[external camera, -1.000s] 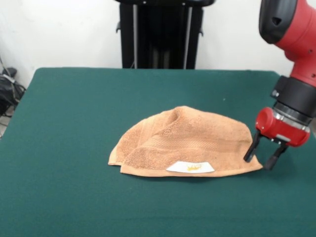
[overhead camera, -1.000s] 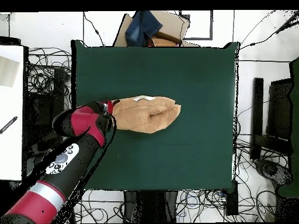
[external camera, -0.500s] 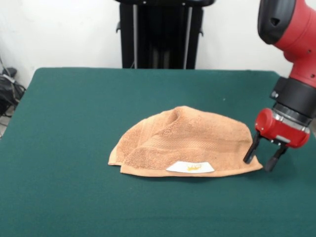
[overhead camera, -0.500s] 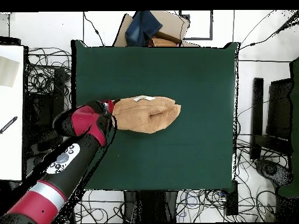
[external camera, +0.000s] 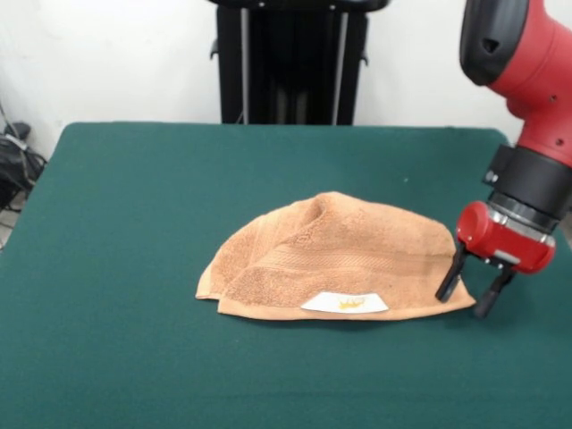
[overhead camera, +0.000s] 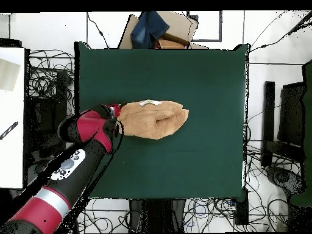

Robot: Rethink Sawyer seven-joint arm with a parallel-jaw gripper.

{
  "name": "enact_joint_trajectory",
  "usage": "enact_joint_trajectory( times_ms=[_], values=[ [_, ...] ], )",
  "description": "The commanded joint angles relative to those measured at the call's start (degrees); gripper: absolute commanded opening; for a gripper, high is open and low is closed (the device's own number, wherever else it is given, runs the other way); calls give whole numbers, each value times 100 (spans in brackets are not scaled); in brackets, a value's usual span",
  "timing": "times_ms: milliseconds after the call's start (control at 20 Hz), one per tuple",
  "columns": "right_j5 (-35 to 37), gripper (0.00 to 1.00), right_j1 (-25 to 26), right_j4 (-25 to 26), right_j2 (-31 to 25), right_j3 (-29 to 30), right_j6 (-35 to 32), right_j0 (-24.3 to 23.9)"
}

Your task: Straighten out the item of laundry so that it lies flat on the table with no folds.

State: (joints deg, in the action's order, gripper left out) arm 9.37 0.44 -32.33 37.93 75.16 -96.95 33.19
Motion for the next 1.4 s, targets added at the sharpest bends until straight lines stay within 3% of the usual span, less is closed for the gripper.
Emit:
enact_joint_trajectory(
  times_ms=[50,550,1400],
  values=[
    [-42,100,377,-330,-794,202,-1678,-36],
    [-87,100,564,-593,-454,197,-1824,253],
    [-181,100,425,-571,-654,344,-1568,132]
  ],
)
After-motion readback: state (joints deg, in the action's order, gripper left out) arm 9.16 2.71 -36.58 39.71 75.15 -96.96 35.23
